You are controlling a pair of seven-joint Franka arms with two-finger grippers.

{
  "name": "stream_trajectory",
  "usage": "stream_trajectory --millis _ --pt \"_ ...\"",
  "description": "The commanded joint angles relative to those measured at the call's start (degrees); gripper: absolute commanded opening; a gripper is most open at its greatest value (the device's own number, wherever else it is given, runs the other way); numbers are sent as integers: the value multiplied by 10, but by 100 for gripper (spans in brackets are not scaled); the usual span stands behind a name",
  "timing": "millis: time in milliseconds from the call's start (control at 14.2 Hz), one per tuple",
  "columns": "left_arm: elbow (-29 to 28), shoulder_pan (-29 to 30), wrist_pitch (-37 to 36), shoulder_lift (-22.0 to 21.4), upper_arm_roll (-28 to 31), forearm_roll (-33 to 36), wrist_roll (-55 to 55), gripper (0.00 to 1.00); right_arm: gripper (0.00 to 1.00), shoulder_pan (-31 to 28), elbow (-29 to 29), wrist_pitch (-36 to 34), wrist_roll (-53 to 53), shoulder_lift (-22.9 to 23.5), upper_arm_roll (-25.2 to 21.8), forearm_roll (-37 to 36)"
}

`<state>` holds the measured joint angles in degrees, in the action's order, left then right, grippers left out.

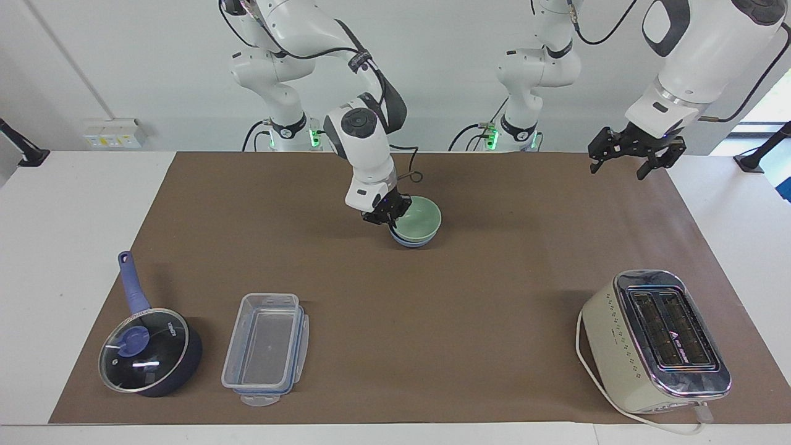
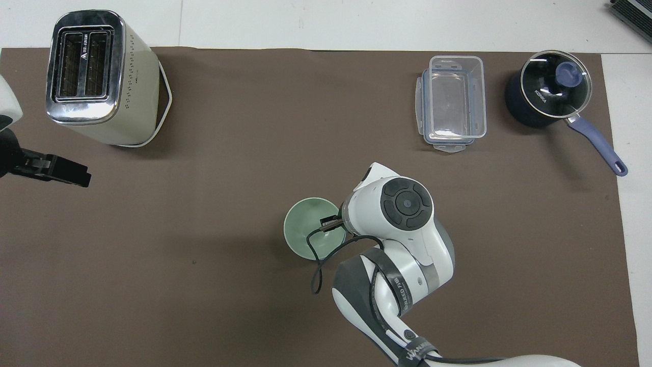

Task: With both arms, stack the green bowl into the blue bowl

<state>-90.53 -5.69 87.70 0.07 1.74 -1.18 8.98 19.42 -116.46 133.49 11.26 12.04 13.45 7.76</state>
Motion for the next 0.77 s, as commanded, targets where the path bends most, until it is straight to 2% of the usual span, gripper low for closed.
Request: stream_trajectory --millis 0,493,633,704 --pt "-17 5 1 -15 -2 4 3 100 0 3 -8 14 4 -1 -1 1" --pt "-17 5 2 -15 -2 4 3 100 0 14 -17 5 8 -7 -1 1" --pt "-17 5 2 -15 -2 4 3 100 16 13 -18 2 4 -7 -2 1" --pt "-17 5 1 -15 -2 4 3 100 16 10 -18 3 2 -6 -2 0"
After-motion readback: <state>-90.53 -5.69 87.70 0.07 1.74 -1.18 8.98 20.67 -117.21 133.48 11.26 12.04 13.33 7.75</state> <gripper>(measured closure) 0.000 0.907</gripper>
